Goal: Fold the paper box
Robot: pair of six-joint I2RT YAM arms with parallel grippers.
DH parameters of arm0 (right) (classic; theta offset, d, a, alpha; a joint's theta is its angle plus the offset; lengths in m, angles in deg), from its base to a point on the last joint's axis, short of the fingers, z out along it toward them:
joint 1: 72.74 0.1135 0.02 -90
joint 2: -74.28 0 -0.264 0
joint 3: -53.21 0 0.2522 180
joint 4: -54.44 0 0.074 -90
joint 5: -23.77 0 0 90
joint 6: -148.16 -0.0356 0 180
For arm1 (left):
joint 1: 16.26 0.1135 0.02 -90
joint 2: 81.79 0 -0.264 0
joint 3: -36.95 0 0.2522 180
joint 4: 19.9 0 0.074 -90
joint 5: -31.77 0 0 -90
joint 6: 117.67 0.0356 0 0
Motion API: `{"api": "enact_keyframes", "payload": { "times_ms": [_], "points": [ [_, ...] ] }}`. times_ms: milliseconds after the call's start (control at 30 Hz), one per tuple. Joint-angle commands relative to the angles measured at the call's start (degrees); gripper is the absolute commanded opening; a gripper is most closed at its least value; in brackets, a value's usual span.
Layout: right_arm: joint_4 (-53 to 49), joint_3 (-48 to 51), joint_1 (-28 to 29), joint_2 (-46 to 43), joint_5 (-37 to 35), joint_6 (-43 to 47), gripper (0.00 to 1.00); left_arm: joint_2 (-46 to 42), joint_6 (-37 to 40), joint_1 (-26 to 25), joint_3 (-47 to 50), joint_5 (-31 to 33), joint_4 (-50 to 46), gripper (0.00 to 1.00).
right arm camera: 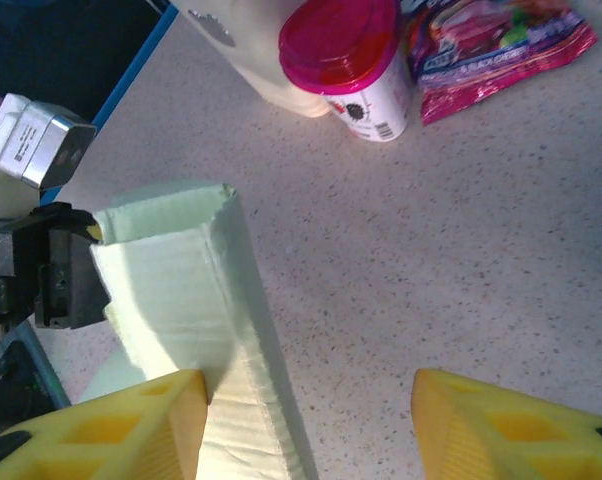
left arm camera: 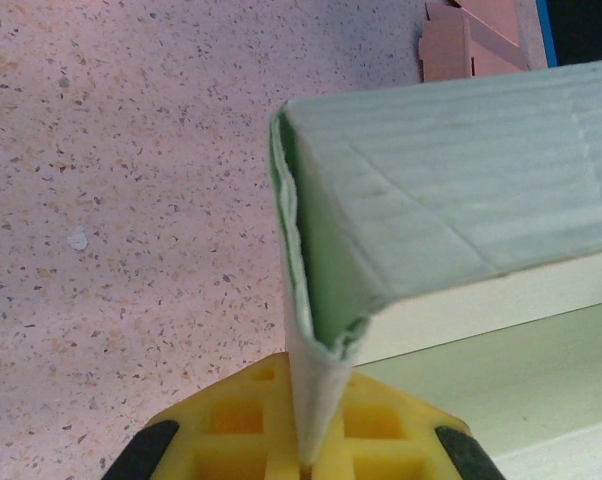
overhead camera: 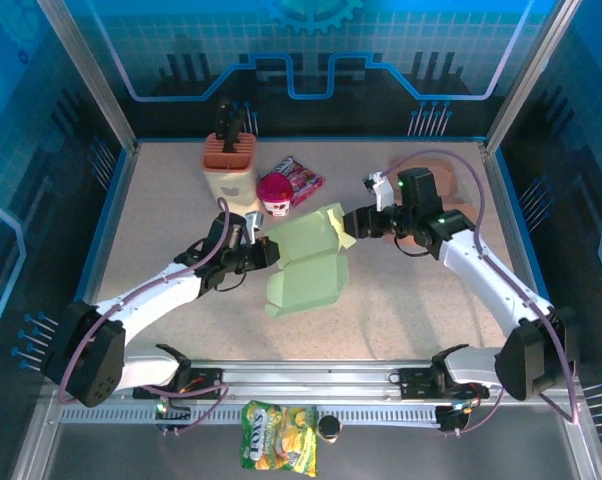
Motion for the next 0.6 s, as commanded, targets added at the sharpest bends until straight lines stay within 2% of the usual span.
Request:
{"api": "enact_keyframes", "payload": {
  "times_ms": [0, 100, 233, 567],
  "points": [
    [0.22, -1.70, 1.00, 0.36, 2.62, 0.92, 0.53, 0.28, 0.76, 0.14, -1.77, -1.90, 0.87, 0.00],
    [-0.04, -2.00, 2.38, 0.85, 1.33, 1.18, 0.47, 0.59, 0.70, 0.11, -2.10, -1.94, 0.96, 0.00],
    [-0.27, -2.18, 4.54, 1.42, -1.81, 1.45, 0.44, 0.71, 0.66, 0.10, -2.31, -1.86, 0.73, 0.00],
    [-4.73, -6.12, 11.99, 2.63, -17.10, 3.38, 0.39, 0.75, 0.41, 0.09, -2.63, -1.54, 0.13, 0.00]
  ]
}}
